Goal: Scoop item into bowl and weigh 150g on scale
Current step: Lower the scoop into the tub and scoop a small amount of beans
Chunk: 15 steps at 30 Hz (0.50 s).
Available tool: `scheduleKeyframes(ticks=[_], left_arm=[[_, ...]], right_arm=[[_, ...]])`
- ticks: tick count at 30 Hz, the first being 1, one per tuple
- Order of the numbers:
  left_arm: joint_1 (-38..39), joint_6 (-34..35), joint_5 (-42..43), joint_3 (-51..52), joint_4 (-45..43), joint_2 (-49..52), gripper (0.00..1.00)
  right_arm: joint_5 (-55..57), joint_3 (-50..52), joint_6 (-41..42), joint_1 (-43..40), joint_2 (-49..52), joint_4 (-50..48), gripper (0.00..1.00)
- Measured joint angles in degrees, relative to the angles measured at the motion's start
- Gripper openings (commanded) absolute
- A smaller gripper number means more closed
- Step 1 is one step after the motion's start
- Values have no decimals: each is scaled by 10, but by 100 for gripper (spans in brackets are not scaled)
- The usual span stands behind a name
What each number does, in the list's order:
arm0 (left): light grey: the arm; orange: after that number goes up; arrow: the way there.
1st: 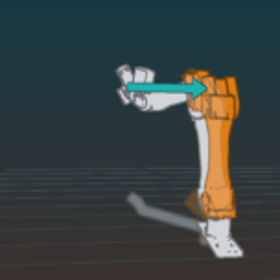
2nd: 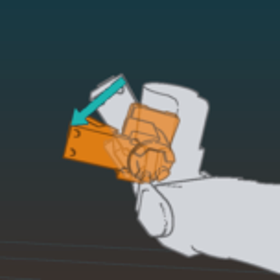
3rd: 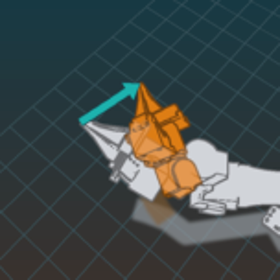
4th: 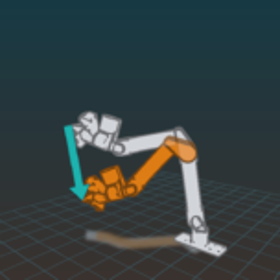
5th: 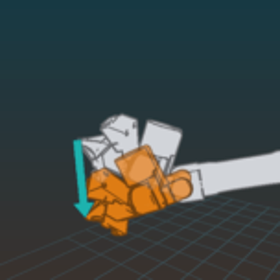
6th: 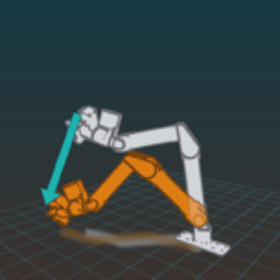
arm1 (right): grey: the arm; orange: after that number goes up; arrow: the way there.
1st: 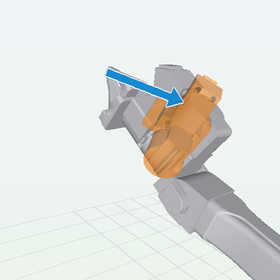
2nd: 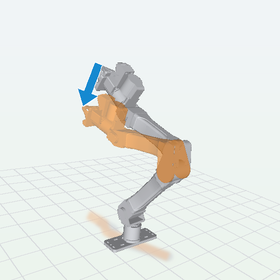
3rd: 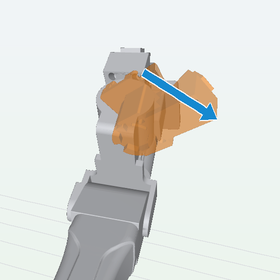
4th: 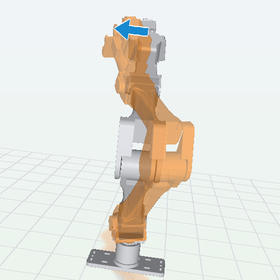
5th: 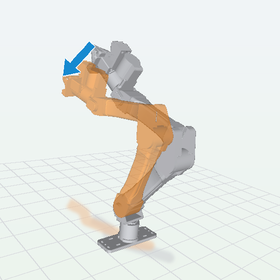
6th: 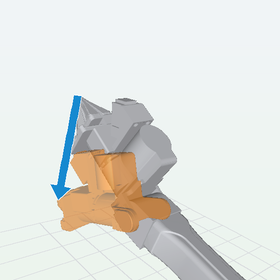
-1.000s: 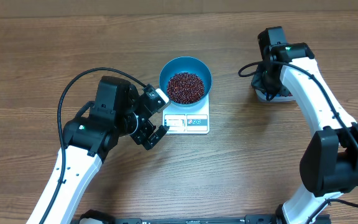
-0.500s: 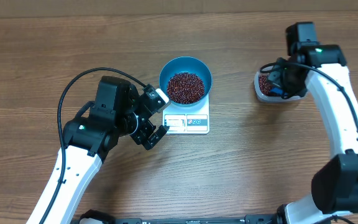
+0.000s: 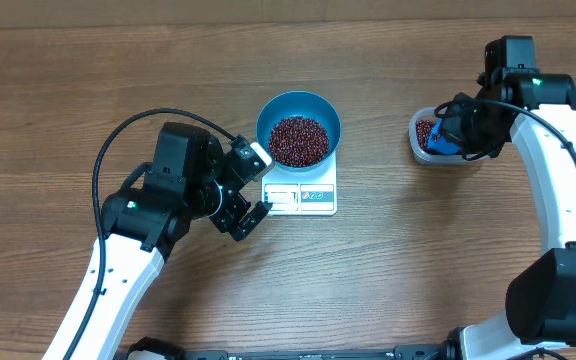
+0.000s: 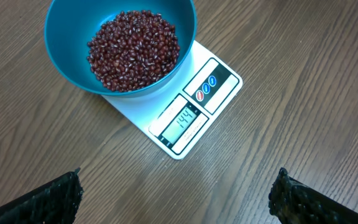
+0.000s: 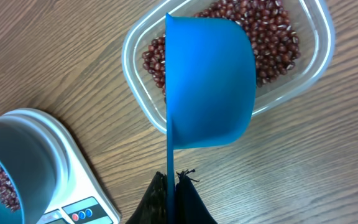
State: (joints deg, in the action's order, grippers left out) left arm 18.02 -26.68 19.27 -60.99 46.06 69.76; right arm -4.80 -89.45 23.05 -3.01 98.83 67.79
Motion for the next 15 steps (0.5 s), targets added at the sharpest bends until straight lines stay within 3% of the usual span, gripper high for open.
scheduleKeyframes(ticks=[15], left_arm=[[0,0,0,0,0,0,100]], right_arm=[[-36,0,-8,0,-48,-24,4]])
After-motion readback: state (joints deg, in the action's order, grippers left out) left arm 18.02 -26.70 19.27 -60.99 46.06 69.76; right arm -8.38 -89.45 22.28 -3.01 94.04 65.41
